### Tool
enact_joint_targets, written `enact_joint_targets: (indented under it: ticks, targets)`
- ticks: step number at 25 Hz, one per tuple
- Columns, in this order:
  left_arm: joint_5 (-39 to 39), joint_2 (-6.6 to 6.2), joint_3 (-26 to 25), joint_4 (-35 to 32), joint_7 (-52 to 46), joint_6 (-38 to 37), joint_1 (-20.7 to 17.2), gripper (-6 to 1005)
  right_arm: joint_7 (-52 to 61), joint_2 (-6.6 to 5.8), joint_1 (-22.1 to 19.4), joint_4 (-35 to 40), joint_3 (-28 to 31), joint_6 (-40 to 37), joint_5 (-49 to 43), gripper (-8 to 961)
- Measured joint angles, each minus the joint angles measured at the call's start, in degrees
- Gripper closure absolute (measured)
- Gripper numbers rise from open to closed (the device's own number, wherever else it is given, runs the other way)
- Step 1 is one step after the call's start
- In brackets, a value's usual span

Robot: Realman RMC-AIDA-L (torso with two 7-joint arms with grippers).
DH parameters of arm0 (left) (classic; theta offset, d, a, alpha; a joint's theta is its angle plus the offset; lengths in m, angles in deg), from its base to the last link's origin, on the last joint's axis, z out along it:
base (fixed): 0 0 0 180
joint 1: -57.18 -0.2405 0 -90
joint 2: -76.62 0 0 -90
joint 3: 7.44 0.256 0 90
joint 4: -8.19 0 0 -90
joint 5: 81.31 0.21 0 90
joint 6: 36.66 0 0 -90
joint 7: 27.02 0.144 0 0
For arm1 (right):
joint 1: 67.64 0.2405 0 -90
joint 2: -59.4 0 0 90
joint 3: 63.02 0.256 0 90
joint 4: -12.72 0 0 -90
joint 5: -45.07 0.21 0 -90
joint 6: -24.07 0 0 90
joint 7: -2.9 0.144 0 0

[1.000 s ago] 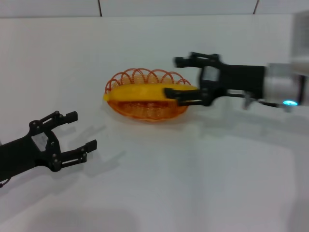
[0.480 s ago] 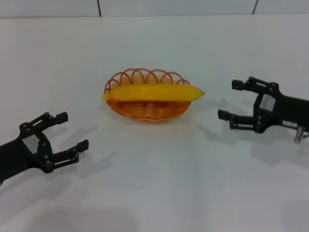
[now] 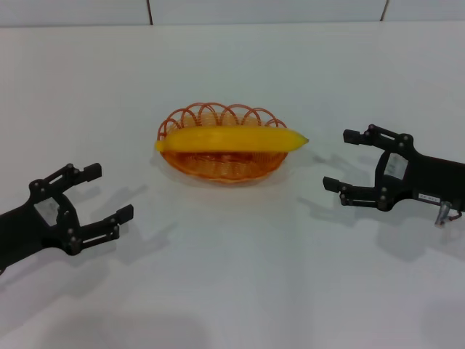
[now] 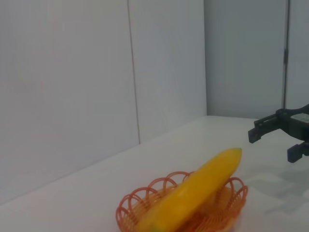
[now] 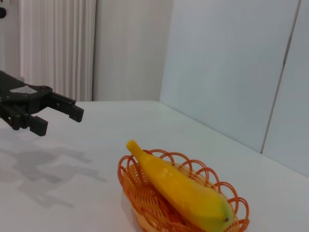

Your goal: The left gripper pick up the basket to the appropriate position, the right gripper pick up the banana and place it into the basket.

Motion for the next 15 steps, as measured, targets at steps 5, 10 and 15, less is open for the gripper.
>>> enact_joint_targets:
  ticks: [5, 10, 15]
  targets:
    - [0.11, 0.01, 0.01, 0.04, 0.17, 0.02, 0.02, 106, -0.15, 0.01, 0.00, -0.13, 0.04, 0.01, -0.02, 61]
    - [0.08, 0.08, 0.09, 0.07, 0.20, 0.02, 0.14, 106, -0.18, 0.01, -0.03, -0.21, 0.07, 0.02, -0.02, 61]
    - [0.08, 0.08, 0.21, 0.07, 0.20, 0.01, 0.15, 106, -0.15, 0.01, 0.02, -0.22, 0.07, 0.09, -0.02, 61]
